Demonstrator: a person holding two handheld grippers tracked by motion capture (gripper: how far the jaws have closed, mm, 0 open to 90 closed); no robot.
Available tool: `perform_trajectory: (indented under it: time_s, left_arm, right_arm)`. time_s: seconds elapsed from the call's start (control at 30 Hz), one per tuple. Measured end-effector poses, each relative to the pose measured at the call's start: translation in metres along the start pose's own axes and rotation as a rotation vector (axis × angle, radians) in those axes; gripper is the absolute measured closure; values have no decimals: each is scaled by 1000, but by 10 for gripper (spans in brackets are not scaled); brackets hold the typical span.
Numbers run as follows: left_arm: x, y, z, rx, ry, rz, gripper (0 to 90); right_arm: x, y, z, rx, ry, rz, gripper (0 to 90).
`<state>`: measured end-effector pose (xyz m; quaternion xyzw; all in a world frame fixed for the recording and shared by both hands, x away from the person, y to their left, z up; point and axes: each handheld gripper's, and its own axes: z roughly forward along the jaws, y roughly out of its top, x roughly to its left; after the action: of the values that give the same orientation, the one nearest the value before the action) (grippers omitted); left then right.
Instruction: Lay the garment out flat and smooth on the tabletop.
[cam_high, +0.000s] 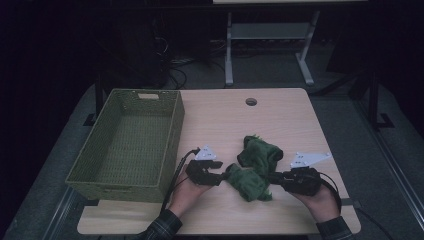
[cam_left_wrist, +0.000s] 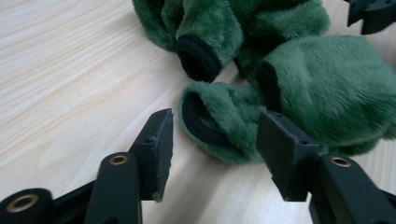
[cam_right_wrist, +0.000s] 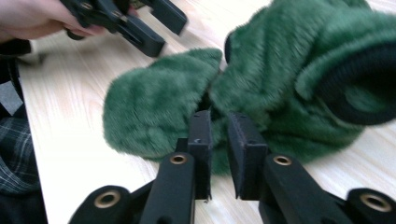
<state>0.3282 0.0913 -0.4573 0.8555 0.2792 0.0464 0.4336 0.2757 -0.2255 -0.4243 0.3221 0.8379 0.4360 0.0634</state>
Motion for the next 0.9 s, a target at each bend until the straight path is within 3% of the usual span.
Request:
perform_trajectory:
  time_s: [0.17,0.2,0.43,0.67,0.8,0.83,0.9]
  left_arm:
    - [2,-1,11,21,-16,-3,536]
    - [2,-2,14,38,-18,14,564]
    - [-1,-3,19,96,-41,42,847]
    - [0,-4,19,94,-54,32,885]
    - [1,-4,19,95,-55,33,888]
    - [1,-3,19,96,-55,34,888]
    - [0,-2,19,98,-53,31,887]
  right_arm:
    - [6,11,4,-14,24,-19,676]
    - [10,17,8,-9,42,-28,633]
    - [22,39,30,3,56,-75,542]
    - [17,51,58,56,63,-76,522]
    - [15,47,72,102,64,-68,529]
    - [13,43,77,136,66,-72,612]
    - [11,41,77,136,70,-76,723]
